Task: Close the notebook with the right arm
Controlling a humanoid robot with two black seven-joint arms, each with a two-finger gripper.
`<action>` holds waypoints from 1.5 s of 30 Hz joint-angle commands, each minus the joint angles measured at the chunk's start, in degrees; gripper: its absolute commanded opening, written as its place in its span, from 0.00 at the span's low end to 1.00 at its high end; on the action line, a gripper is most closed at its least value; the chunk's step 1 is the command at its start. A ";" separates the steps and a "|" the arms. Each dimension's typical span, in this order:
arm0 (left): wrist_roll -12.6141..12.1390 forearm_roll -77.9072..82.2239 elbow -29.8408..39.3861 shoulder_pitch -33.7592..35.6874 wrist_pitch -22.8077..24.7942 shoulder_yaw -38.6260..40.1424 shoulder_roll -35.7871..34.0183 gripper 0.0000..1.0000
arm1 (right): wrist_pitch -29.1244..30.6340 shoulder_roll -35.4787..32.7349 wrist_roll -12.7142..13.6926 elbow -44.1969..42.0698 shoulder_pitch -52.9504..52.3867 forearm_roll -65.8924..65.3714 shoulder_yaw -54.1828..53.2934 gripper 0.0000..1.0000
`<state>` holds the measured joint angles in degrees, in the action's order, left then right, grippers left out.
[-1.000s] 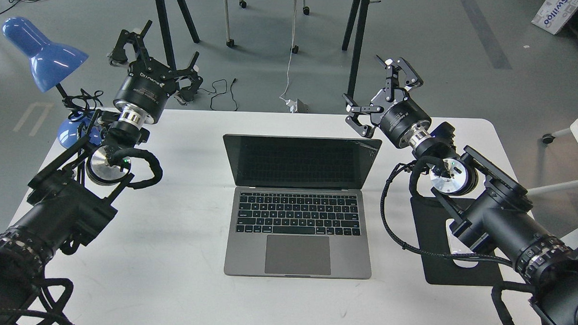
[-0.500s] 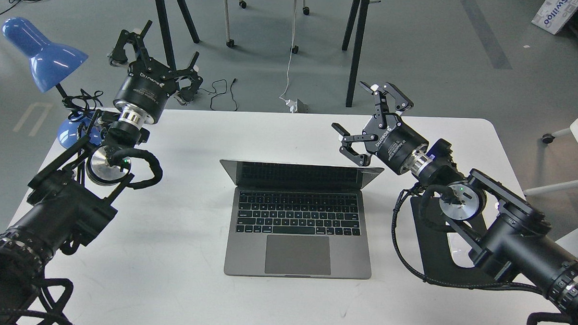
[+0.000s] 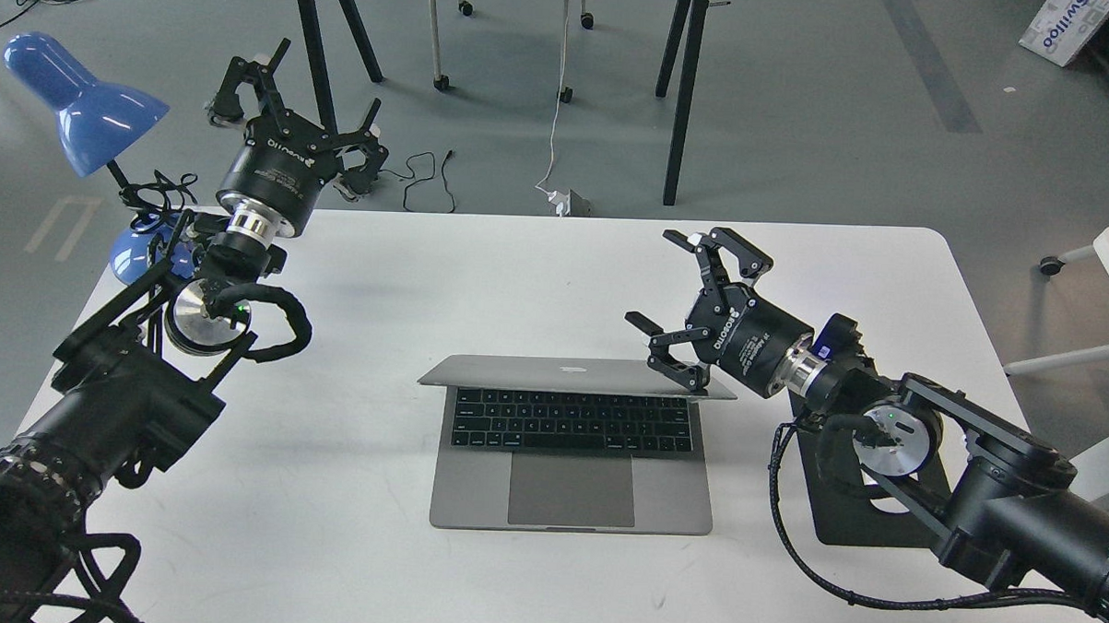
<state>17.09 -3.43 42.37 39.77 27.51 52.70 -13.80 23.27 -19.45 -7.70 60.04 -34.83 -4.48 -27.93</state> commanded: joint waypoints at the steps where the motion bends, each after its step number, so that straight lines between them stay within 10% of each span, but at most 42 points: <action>1: 0.05 0.00 0.08 0.04 0.00 0.03 0.00 1.00 | -0.07 0.46 -0.21 -0.62 0.81 -2.28 2.26 1.00; 32: 0.05 0.00 0.08 -0.05 0.00 0.03 0.00 1.00 | -5.43 2.22 -0.39 -4.67 1.25 -13.18 10.53 1.00; 45: -0.03 0.00 0.08 0.04 0.09 -0.06 0.00 1.00 | -5.26 1.78 0.49 -0.10 1.87 -13.18 -20.48 1.00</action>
<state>17.07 -3.42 42.37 39.72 27.59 52.66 -13.80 18.01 -17.41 -8.20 59.80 -32.44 -17.65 -42.09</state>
